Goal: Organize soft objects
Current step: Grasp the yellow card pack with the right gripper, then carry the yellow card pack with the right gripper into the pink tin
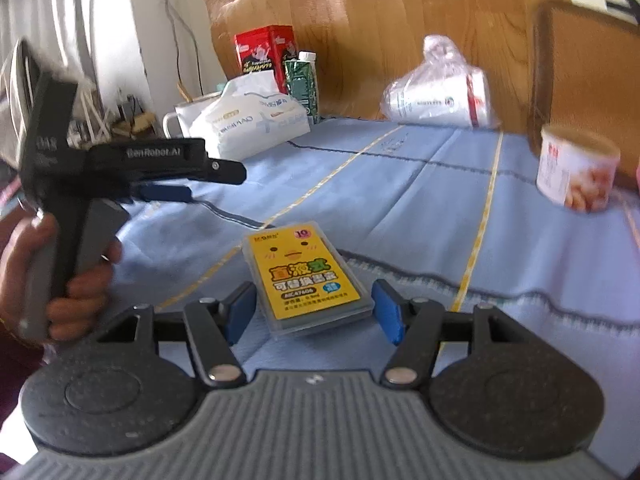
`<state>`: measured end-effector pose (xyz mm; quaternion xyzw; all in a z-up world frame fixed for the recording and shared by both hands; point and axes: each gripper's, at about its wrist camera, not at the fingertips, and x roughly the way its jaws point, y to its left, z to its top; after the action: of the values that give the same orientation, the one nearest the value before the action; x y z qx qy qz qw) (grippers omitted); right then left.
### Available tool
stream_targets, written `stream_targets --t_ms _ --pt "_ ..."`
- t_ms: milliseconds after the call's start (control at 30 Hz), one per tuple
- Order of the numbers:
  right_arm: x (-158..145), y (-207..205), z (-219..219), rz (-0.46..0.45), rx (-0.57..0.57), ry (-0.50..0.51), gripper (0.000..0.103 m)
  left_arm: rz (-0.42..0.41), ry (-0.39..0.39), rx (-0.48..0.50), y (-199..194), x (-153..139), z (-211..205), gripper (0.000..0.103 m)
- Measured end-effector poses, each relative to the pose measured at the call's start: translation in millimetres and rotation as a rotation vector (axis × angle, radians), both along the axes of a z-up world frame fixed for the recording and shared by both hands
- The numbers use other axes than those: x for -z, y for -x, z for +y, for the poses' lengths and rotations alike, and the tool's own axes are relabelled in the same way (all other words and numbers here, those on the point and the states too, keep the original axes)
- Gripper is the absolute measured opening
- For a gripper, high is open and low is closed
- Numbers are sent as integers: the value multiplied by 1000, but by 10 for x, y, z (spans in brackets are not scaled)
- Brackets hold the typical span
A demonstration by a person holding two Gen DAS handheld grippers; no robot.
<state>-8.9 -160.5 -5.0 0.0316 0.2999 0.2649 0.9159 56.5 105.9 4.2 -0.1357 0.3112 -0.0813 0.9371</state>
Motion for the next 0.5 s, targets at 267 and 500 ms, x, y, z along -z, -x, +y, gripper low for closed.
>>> stream_targets --t_ms 267,500 --pt "4 109 -147 57 36 -120 66 92 123 142 264 -104 -91 102" --pt "38 142 -288 74 42 -204 65 274 292 264 282 -99 -370 87"
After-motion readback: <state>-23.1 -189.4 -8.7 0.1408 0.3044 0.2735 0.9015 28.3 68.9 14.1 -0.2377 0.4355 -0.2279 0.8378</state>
